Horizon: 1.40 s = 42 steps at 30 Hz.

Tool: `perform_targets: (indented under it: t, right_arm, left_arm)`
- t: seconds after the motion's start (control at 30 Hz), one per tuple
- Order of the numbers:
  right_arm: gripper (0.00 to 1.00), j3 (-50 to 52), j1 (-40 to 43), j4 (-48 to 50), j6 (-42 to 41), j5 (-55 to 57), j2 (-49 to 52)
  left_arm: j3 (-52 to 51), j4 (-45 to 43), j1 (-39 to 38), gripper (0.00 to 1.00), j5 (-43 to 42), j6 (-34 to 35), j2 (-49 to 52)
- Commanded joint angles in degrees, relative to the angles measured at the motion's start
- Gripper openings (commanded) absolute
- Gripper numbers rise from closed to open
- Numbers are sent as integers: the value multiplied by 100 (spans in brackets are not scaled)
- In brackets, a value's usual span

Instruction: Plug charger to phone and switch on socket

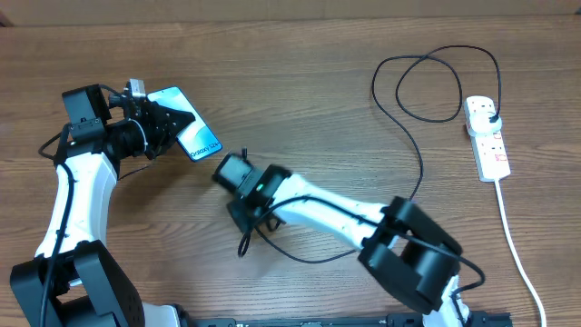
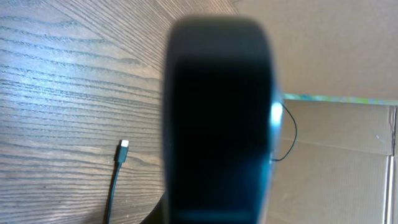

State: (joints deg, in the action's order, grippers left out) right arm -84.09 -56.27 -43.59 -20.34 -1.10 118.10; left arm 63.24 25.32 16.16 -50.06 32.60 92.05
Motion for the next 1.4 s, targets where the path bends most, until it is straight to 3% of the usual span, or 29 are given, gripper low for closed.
perform_targets:
  t: [0.0, 0.2, 0.37, 0.73, 0.9, 0.97, 1.17, 1.27, 1.37]
  right_arm:
    - [42, -26, -173, -4, 44, 986, 168]
    - [4, -26, -247, -177, 42, 1502, 188]
    - [4, -26, -94, -949, 44, 1510, 188]
    - [4, -24, 942, -3703, 46, 1565, 186]
    - [4, -24, 1460, -4304, 70, 1565, 186]
    - [9, -24, 1657, -4256, 70, 1563, 186]
    - [65, -103, 2164, -3464, 87, 1405, 186]
    - [70, -291, 2420, -3060, 122, 1005, 186]
    - [64, -619, 2608, -2852, 208, 625, 186]
  left_arm:
    - [61, -26, 11, 11, -33, -146, -55]
    - [61, -2, 79, 11, -33, -223, -57]
    - [61, 81, 240, 11, -37, -254, -57]
    - [61, 238, 472, 11, -37, -348, -55]
    - [61, 284, 472, 11, -39, -350, -57]
    - [61, 315, 472, 11, -37, -352, -57]
    - [61, 317, 472, 11, -37, -348, -57]
    - [61, 332, 470, 11, -42, -348, -57]
    - [61, 398, 472, 12, -44, -348, -57]
